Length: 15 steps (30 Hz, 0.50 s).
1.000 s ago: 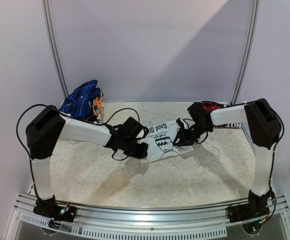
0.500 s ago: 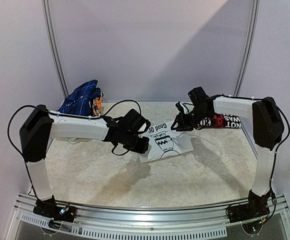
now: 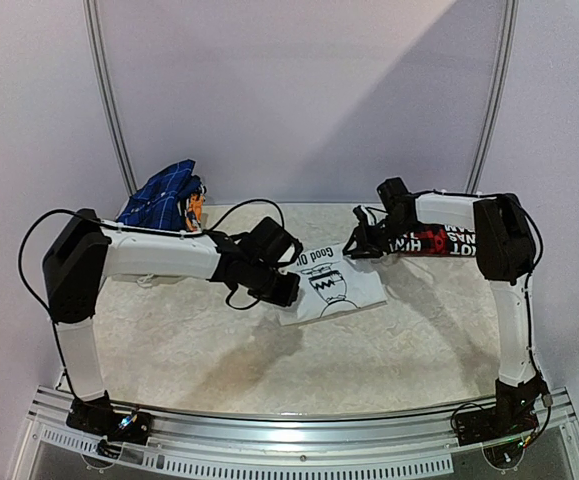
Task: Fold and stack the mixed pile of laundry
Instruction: Smooth out the square-folded T-shirt at the center of the board.
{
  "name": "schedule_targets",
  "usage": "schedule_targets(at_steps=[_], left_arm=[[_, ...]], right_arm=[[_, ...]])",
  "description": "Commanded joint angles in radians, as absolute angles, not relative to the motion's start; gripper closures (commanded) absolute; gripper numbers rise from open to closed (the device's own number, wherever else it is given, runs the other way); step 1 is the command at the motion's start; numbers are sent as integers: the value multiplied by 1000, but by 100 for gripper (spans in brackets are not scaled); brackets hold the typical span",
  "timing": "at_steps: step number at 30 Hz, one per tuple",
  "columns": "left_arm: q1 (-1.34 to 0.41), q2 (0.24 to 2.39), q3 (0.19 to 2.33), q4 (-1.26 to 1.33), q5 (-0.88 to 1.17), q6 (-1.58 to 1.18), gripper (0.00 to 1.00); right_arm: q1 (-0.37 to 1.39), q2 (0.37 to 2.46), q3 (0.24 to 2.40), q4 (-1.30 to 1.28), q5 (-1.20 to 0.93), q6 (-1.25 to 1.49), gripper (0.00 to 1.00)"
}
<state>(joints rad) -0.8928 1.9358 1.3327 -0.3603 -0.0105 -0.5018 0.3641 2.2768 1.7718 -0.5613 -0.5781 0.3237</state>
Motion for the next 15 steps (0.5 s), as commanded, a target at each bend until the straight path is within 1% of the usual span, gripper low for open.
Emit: schedule_targets(at_steps=[1, 9, 15], left_arm=[[-905, 1969, 1288, -340, -8, -511, 92], [-905, 1987, 1196, -290, 13, -539, 92], [-918, 1912, 1158, -285, 4, -552, 93]], right_arm=[[343, 2354, 1850, -572, -629, 310, 66], [328, 2450, 1934, -605, -656, 290, 66], [328, 2442, 2003, -665, -643, 283, 66]])
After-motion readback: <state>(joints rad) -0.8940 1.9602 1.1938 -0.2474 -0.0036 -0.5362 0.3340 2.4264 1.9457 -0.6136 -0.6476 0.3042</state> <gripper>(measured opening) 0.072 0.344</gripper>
